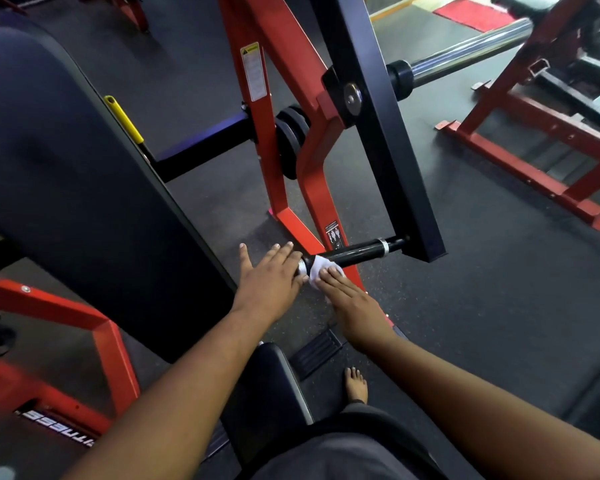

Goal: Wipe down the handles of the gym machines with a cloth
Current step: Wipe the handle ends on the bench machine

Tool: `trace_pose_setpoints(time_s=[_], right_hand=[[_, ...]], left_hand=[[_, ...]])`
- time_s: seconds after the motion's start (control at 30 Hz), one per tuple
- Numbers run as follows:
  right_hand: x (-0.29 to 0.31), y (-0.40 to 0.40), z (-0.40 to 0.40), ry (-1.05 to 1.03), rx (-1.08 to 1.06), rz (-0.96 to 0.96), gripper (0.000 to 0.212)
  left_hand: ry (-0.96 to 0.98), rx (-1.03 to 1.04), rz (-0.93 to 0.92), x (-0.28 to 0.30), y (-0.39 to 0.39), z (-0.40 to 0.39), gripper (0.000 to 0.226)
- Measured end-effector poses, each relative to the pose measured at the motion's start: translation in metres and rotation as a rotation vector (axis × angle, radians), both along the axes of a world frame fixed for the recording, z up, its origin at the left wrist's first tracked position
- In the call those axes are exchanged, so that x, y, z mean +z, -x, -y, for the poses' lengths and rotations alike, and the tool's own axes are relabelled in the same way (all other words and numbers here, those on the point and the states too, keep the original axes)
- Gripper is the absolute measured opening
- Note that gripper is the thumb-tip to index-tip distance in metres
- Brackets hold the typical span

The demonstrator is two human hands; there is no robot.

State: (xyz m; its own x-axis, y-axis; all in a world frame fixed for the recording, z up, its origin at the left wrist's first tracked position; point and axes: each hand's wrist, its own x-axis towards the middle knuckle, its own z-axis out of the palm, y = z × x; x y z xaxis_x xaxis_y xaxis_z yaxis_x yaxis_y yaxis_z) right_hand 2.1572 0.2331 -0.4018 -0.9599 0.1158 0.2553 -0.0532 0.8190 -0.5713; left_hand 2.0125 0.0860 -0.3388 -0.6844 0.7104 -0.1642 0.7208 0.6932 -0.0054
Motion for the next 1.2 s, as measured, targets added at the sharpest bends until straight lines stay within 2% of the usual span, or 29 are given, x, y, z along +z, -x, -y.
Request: trace_pose_setpoints(time_s=[0.17, 0.3, 0.53, 0.6, 0.67, 0.7, 0.77, 0.83, 0.97, 1.1, 1.2], right_hand=[[0.018, 0.029, -0.016, 0.087, -0.211, -0.065, 0.052], [0.009, 0.058, 0.000, 0.031, -0.099, 0.064, 0.052], [-0.007, 0.001, -0.014, -0.107, 0.038, -0.003, 0.053], [-0.006, -0.010, -0.027, -0.018, -0.124, -0.050, 0.053], [-0.003, -0.006, -0.050, 0.145, -0.424, -0.095, 0.049], [-0.002, 0.001, -0.062, 0.192, -0.534, -0.078, 0.045], [0.006, 0.018, -0.069, 0.188, -0.596, 0.044, 0.039], [0.012, 0.031, -0.055, 0.144, -0.577, 0.084, 0.043], [0.017, 0.038, 0.002, 0.249, -0.528, 0.034, 0.053], [0.015, 0.030, 0.034, 0.317, -0.345, 0.011, 0.052], [0.019, 0.009, 0.033, 0.445, -0.195, -0.027, 0.051]], left_hand=[[-0.008, -0.009, 0.002, 0.000, 0.000, 0.000, 0.056], [0.002, 0.009, 0.023, 0.000, -0.002, 0.002, 0.057], [0.018, -0.002, 0.023, -0.001, 0.000, 0.001, 0.058], [0.029, -0.009, 0.022, -0.001, 0.001, 0.001, 0.059], [0.027, -0.017, 0.024, -0.001, 0.000, 0.001, 0.060], [0.024, -0.020, 0.027, -0.001, 0.000, 0.001, 0.060], [0.015, -0.021, 0.029, -0.002, 0.000, 0.002, 0.060], [0.012, -0.014, 0.031, -0.002, 0.001, 0.002, 0.059], [0.009, -0.012, 0.021, -0.002, 0.001, 0.001, 0.058], [0.024, -0.018, 0.013, -0.001, 0.001, 0.000, 0.058], [0.041, -0.028, 0.017, 0.000, 0.002, 0.001, 0.056]])
